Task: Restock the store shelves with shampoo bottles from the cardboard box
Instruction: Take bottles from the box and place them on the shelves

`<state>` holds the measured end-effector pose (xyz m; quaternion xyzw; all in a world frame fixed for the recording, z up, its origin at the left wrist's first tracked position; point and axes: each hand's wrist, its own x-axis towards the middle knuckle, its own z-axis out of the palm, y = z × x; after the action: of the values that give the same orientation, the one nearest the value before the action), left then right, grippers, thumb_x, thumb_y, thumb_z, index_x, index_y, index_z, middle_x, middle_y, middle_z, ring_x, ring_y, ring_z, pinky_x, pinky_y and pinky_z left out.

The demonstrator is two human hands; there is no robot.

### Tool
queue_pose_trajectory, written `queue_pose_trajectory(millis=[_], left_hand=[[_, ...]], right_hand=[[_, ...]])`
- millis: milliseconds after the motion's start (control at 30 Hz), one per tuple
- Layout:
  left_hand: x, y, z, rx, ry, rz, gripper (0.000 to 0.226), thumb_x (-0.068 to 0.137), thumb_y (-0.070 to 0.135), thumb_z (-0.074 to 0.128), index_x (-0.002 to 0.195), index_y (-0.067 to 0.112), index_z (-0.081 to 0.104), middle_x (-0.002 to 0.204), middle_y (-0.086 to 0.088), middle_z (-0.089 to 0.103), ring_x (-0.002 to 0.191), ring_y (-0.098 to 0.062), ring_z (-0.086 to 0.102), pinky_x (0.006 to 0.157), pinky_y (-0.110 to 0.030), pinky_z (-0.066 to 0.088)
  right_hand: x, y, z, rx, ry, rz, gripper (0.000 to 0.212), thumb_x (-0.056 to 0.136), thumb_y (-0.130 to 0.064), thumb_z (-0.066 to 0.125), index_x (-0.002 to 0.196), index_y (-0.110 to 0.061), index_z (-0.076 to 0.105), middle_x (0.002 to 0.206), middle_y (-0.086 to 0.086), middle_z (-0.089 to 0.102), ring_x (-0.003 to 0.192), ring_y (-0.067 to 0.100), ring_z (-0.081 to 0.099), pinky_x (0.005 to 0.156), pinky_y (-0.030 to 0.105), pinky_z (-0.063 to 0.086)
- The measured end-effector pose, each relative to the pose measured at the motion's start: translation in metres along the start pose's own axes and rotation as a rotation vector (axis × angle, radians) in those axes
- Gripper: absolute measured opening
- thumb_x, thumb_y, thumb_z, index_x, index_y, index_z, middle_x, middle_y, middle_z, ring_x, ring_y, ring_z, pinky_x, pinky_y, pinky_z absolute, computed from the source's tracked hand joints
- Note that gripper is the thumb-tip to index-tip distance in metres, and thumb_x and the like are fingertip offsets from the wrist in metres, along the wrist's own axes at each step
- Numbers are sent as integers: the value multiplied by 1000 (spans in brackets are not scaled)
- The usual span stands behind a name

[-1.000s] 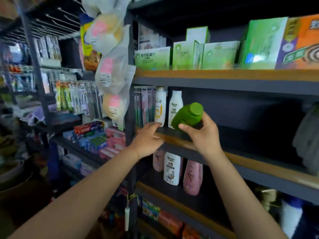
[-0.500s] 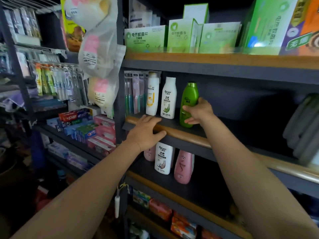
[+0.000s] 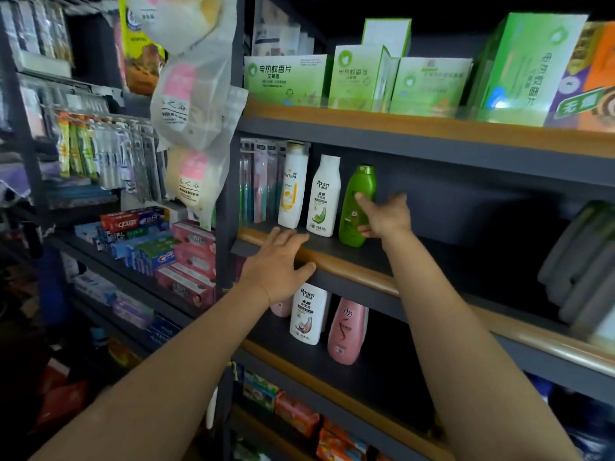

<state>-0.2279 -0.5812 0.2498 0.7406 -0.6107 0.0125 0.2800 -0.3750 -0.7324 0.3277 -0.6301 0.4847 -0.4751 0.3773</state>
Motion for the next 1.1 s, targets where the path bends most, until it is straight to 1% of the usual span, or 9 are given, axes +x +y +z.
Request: queue_pose_trajectory(millis=[67, 133, 300, 500, 600, 733, 833, 967, 1100], left_hand=[[-1, 1, 0, 18, -9, -6, 61, 99, 52, 45, 154, 39, 22, 166, 10, 11, 153, -12, -4, 115, -48, 28], [-4, 2, 0, 0, 18, 14, 61, 100, 49, 45, 155, 38, 21, 166, 11, 10, 153, -12, -4, 115, -49, 29], [-64, -41, 18, -172, 462, 87, 53, 93, 18, 59, 145, 21, 46, 158, 3, 32, 146, -18, 28, 105, -31, 37], [-246, -216, 108, -186, 397, -615, 43, 84, 3, 67, 126, 5, 58, 139, -15, 50, 129, -35, 47, 106, -47, 43], [-356, -275, 142, -170, 332, -1057, 52, 84, 10, 65, 134, 1, 52, 139, -20, 50, 128, -39, 46, 108, -49, 40], [-458, -308, 177, -144, 428, -1412, 72, 81, 11, 67, 145, -3, 37, 146, -27, 41, 136, -43, 37, 115, -50, 30], [-495, -322, 199, -246, 356, -1564, 81, 86, 15, 69, 153, 3, 26, 151, -24, 38, 138, -39, 37, 113, -45, 30], [-513, -341, 220, -338, 272, -1611, 48, 94, 22, 58, 141, 15, 51, 131, -19, 60, 119, -39, 56, 92, -40, 45], [-519, -344, 228, -297, 307, -1581, 32, 96, 27, 55, 126, 26, 64, 111, -8, 72, 100, -34, 65, 72, -33, 45]], right_hand=[[-22, -4, -1, 48, 132, -177, 44, 88, -44, 63, 116, -14, 47, 106, 5, 60, 76, 33, 70, 53, 35, 56], [-59, -6, 6, 213, 99, -280, 10, 95, -23, 53, 96, -12, 54, 82, 8, 62, 54, 24, 61, 43, 26, 47], [-153, 18, 59, 393, -271, -302, 24, 99, -5, 46, 79, -2, 59, 58, 14, 54, 39, 19, 43, 37, 19, 33], [-235, 147, 197, 127, -661, -59, 27, 99, -10, 48, 76, 1, 57, 58, 15, 55, 42, 22, 46, 42, 25, 37], [-299, 234, 263, -103, -889, 144, 27, 99, -9, 46, 73, -8, 56, 55, 9, 54, 36, 12, 45, 38, 22, 35], [-390, 338, 319, -373, -1148, 373, 26, 99, -9, 44, 77, -11, 57, 60, 10, 56, 32, 7, 47, 34, 17, 35], [-448, 401, 344, -533, -1267, 555, 27, 101, -12, 40, 77, -11, 50, 65, 9, 55, 45, 16, 52, 42, 22, 43], [-490, 458, 363, -752, -1426, 685, 26, 103, -17, 39, 78, -15, 46, 74, 7, 54, 56, 20, 54, 57, 32, 47], [-497, 490, 381, -847, -1373, 705, 14, 98, -17, 50, 85, -13, 55, 84, 6, 58, 72, 22, 59, 64, 32, 51]])
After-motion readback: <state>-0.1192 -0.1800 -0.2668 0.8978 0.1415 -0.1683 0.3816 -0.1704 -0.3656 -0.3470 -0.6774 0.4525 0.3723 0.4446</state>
